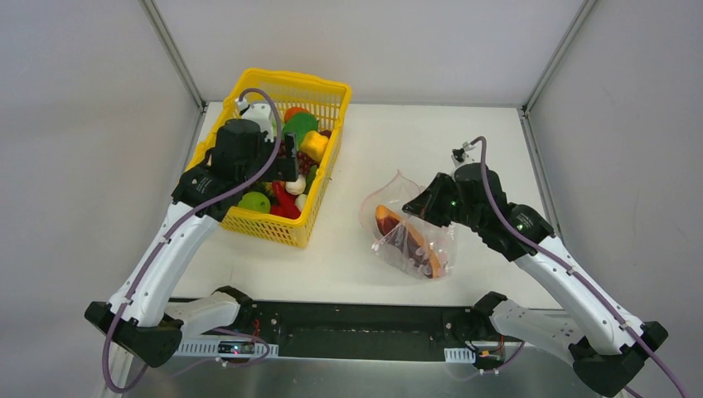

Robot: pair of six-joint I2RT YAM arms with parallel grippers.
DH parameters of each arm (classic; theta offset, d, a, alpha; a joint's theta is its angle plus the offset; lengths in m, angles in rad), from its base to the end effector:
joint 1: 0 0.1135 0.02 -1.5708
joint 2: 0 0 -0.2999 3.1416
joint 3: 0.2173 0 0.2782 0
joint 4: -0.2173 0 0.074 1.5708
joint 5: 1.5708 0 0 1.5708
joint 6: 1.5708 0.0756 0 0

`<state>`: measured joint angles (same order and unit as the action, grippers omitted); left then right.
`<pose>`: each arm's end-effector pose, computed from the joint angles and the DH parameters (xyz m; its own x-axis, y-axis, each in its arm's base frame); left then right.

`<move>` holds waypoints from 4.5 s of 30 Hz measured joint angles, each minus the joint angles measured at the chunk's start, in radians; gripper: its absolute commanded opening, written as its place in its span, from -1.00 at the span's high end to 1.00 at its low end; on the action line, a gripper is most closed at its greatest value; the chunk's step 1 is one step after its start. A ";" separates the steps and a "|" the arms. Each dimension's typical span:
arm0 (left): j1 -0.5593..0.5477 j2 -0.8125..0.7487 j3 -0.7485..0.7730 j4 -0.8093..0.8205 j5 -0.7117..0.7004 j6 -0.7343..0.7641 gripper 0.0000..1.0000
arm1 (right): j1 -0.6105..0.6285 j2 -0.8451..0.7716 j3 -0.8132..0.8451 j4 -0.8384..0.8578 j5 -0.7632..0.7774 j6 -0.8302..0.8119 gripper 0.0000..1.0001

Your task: Place the food in the zip-top bag and seal the zipper

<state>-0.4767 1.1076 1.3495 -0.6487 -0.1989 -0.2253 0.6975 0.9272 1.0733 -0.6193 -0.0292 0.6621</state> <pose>0.2480 -0.1113 0.4465 -0.4071 -0.0362 -0.9126 0.2028 0.9707 -0.1290 0.1773 0.1515 0.3841 -0.6824 0.2299 -0.6939 -0.3073 0.7710 0.5577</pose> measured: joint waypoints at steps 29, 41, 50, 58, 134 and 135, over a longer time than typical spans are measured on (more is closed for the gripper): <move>0.315 0.111 -0.034 -0.008 0.143 0.042 -0.97 | 0.000 -0.002 -0.019 0.032 -0.029 -0.008 1.00; 0.331 0.442 0.186 0.118 0.180 -0.055 -0.81 | 0.000 0.003 -0.024 0.040 -0.029 -0.008 1.00; 0.352 0.608 0.338 0.125 0.066 -0.082 -0.81 | 0.000 0.013 -0.024 0.040 -0.033 -0.008 1.00; 0.376 0.800 0.443 0.050 0.072 -0.092 -0.66 | 0.000 0.014 -0.024 0.040 -0.032 -0.008 1.00; 0.174 -0.444 -0.387 0.368 0.639 -0.412 0.80 | 0.000 -0.002 -0.098 0.146 -0.153 0.040 1.00; 0.128 -0.426 -0.388 0.389 0.637 -0.418 0.80 | 0.000 -0.002 -0.099 0.150 -0.156 0.042 1.00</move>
<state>-0.3485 0.6815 0.9611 -0.2596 0.4385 -0.6434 0.6975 0.9249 0.9745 -0.4694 -0.1856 0.7036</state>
